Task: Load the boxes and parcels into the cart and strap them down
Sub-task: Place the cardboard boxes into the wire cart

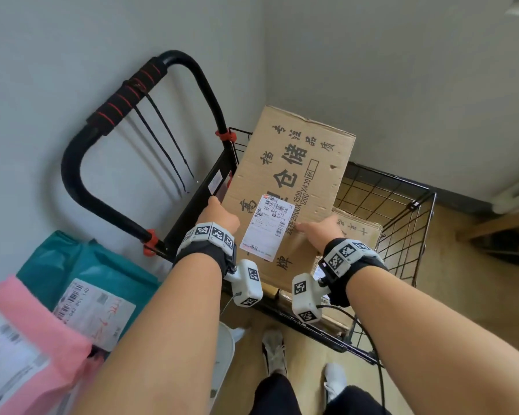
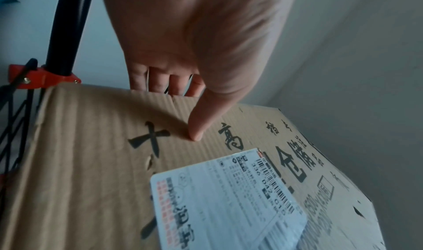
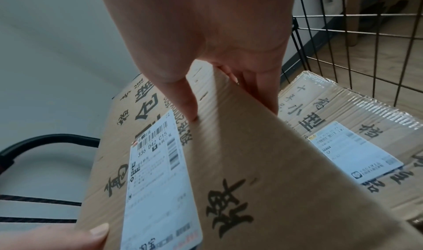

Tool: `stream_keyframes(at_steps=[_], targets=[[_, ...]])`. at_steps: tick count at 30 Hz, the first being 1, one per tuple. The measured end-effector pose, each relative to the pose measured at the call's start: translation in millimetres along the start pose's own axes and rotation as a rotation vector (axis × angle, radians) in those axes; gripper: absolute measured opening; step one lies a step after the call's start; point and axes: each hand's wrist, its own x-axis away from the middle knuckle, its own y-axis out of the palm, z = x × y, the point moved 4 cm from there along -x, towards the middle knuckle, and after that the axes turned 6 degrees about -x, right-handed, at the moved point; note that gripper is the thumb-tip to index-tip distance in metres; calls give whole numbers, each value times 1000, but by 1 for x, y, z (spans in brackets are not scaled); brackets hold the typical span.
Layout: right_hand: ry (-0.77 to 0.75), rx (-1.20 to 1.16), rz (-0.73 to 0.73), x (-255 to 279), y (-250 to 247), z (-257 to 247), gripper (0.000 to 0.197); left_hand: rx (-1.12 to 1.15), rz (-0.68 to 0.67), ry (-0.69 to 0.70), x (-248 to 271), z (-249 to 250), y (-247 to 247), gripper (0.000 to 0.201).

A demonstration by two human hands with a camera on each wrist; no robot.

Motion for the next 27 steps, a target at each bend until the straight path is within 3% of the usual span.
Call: stream_keyframes(at_steps=[14,21,27], targets=[[128,128,-36,-62,36,40,76,-225,-125,-133,-57,-21,51,42],[190,203,-27,-100,49,52,83,-379,-211,-100,-89,-11,75,10],[251,246,-30,-128,67,67,79,-510,-298,-45,-118,-7,96,21]])
